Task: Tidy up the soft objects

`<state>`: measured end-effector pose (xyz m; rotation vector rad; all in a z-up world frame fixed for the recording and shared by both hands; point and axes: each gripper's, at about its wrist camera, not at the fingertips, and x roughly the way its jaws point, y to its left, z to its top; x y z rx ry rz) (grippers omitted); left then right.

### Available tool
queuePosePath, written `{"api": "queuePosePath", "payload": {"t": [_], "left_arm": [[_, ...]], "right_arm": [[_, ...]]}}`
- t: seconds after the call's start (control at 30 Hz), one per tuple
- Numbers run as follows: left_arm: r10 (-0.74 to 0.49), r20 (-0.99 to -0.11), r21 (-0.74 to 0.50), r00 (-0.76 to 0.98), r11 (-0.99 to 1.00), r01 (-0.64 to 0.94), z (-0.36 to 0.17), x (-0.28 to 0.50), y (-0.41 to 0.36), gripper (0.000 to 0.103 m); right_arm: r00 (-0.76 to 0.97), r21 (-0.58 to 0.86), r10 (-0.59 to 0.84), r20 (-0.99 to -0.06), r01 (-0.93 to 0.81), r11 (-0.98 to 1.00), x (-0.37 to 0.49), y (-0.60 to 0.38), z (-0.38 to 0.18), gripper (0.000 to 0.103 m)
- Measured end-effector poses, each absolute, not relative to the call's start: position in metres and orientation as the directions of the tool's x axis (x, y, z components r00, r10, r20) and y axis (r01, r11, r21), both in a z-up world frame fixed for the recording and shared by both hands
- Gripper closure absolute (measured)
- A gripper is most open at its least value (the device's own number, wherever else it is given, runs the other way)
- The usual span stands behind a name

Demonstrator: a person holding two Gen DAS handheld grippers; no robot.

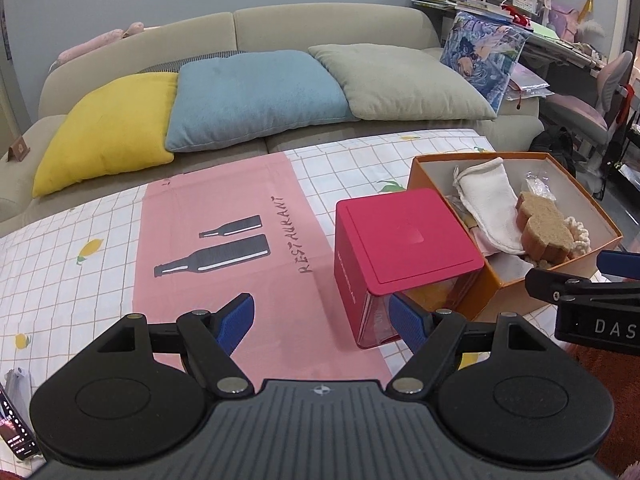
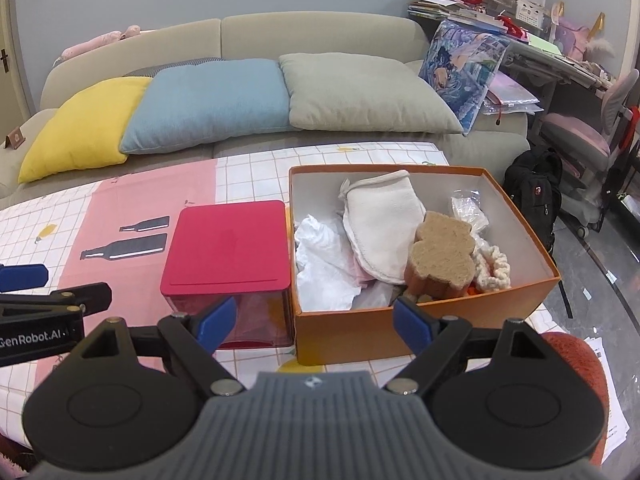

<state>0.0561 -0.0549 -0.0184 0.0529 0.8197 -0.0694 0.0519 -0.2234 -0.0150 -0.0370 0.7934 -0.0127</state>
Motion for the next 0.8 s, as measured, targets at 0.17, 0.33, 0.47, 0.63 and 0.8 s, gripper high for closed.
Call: {"api": "queuePosePath", "payload": {"t": [0.17,0.33,0.47,0.63,0.8], "left_arm": [[-0.039,-0.732,0.018,0.680,0.997,0.077,-0.0165,0.0556,-0.0532,0.013],[-0.040,-0.732,0.018,0.680,0.997,0.079,-0.0147,0.0560,-0.0533,0.013],[-0.040,-0.730,0.019,0.682,0.997,0.080,-0.0138,0.0560,-0.0529,0.013],[-0.041,-0.729,0.018,0.683,0.997,0.079,-0.0119,0.0547,-0.0529,0.013],[-0.040,-0.731,0.016,0.682,0.997,0.075,-0.0115,0.0540,-0.0525,0.013]], "right_arm": [[0.707,-0.038,-0.028,-0.707,0.002,0.999,0.0524,-0.2236,-0.0138,0.018],[0.712,-0.038,-0.024,-0.702,-0.005,0.999,0.0518,-0.2232,-0.0123,0.018],[0.717,-0.037,-0.024,-0.697,-0.002,0.999,0.0507,-0.2233,-0.0112,0.018],[0.719,-0.037,-0.019,-0.694,-0.010,0.999,0.0502,-0.2223,-0.0105,0.018],[0.722,-0.041,-0.013,-0.692,-0.021,0.999,0.0488,-0.2195,-0.0096,0.018]]}}
